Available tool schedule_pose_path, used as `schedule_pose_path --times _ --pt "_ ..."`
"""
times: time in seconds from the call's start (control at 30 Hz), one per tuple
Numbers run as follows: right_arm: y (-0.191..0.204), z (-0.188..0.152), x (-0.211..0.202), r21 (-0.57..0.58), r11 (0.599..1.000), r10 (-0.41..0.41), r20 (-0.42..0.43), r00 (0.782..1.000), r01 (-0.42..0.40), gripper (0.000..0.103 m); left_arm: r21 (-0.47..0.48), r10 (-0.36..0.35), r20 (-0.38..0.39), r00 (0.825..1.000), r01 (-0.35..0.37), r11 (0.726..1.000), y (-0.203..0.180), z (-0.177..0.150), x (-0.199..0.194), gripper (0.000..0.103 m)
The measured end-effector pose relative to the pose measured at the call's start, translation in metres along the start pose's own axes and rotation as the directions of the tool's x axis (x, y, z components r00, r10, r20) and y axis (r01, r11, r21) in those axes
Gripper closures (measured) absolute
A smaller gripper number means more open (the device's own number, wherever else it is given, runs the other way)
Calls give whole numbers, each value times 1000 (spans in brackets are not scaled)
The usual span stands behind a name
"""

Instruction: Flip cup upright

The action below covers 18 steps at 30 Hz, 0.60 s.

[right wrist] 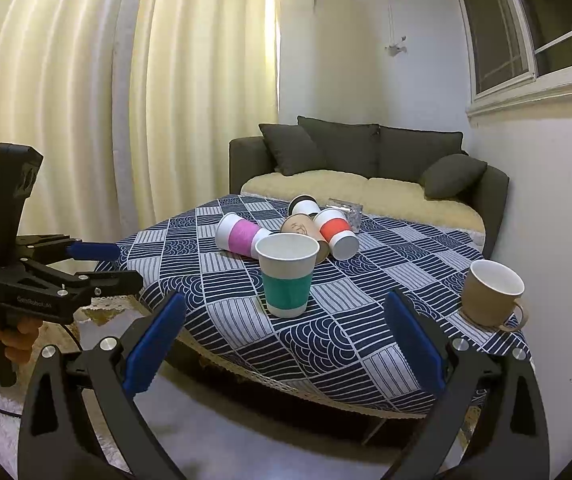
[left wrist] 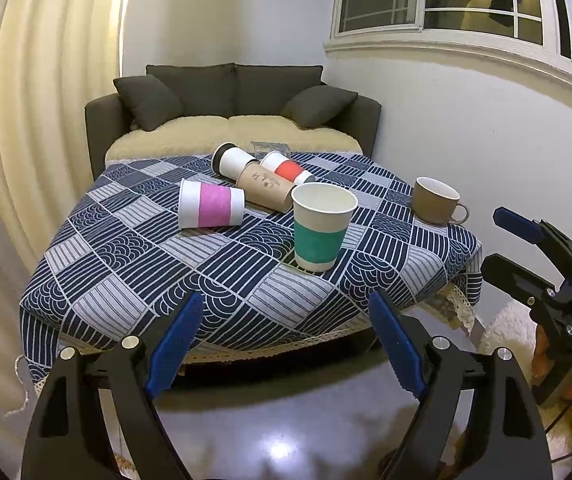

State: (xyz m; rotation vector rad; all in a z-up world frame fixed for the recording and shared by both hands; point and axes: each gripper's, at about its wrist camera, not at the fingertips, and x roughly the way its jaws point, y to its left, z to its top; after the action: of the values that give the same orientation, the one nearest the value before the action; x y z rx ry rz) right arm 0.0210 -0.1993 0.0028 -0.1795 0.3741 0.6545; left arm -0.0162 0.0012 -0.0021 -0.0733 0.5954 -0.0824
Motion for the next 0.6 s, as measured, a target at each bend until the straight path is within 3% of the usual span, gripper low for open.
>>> schedule_pose_path --times 0.6 --pt "0 -2 1 -4 1000 -6 -10 1000 6 5 3 -6 -14 1000 6 1000 -1 -1 3 20"
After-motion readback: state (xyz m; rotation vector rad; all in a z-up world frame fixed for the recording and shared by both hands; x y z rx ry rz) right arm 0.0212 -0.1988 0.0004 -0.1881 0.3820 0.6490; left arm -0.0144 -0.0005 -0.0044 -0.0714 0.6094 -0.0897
